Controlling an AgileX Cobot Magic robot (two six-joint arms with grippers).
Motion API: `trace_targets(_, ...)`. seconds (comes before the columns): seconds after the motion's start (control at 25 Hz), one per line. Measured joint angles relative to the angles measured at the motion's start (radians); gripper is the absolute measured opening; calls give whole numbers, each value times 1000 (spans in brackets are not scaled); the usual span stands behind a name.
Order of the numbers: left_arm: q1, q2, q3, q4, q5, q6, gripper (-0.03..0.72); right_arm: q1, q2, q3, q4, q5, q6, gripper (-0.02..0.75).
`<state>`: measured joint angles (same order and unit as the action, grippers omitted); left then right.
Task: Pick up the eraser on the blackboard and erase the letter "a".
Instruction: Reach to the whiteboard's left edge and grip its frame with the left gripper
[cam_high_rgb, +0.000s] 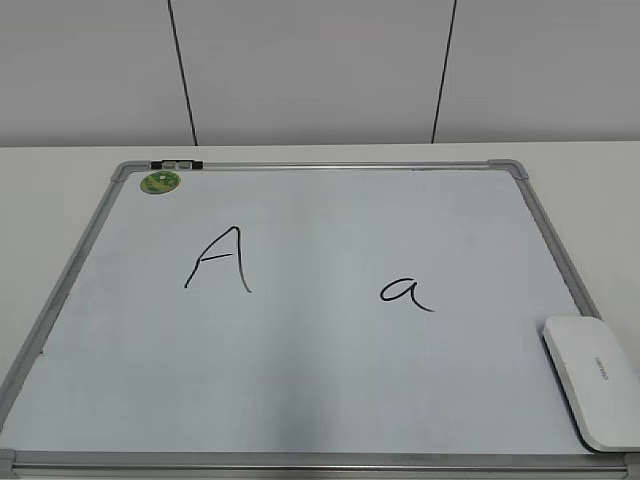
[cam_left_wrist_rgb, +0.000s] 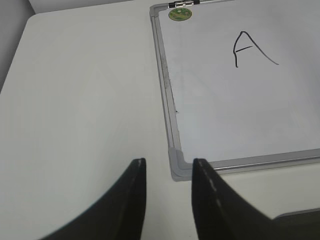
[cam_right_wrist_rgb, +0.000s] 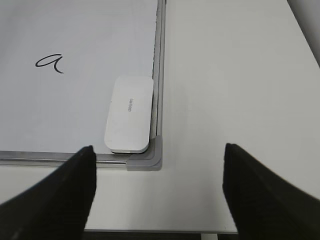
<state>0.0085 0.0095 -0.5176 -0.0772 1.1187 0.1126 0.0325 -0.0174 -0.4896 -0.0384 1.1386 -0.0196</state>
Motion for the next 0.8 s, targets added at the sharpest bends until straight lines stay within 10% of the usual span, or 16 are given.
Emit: trace_targets(0.8, 0, 0, -2, -6, -15, 0, 274, 0, 0, 0, 0, 0, 0, 587)
